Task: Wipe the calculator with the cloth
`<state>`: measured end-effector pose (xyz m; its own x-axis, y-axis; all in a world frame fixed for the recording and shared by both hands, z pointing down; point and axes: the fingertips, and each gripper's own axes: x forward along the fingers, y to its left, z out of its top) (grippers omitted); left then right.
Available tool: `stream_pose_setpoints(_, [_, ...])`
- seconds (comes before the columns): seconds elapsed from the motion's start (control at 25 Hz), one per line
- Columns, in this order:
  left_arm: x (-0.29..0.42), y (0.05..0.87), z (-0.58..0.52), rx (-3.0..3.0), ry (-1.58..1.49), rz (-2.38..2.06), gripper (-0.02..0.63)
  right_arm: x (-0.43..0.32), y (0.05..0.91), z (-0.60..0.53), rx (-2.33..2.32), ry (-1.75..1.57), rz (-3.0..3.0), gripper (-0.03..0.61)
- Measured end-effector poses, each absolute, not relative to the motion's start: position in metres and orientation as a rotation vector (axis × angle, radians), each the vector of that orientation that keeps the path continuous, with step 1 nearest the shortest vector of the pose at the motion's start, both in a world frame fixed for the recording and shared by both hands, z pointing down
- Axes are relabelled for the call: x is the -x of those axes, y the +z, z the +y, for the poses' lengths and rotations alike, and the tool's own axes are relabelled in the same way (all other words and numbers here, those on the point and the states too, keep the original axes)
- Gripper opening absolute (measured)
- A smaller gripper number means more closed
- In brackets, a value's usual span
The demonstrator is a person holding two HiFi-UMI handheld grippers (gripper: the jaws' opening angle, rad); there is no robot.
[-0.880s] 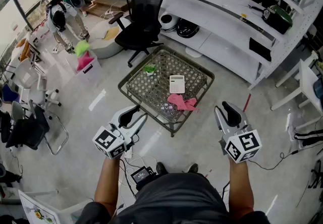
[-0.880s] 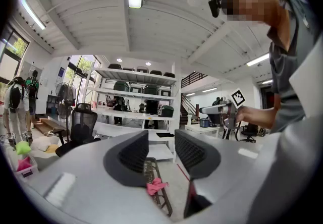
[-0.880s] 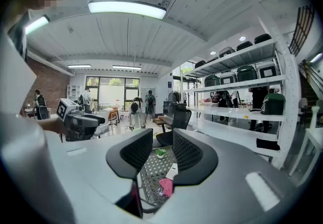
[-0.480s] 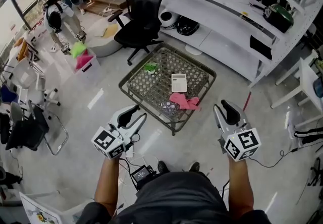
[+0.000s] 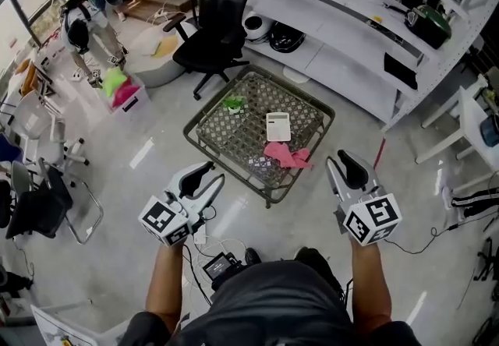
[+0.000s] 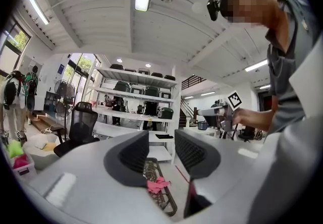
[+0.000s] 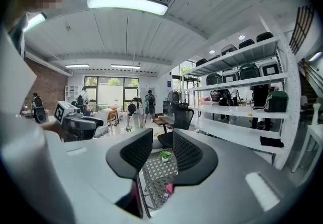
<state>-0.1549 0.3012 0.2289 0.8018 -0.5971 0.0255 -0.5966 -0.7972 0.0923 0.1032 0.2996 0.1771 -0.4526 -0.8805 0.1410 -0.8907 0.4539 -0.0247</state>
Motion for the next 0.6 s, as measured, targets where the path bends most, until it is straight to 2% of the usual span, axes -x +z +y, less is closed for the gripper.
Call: stream_pose_setpoints(0.6, [0.152, 0.236, 0.272, -2.807, 0.03, -1.114, 0.169, -0.107, 0.188, 0.231, -1.444, 0.219, -2.697, 0.103])
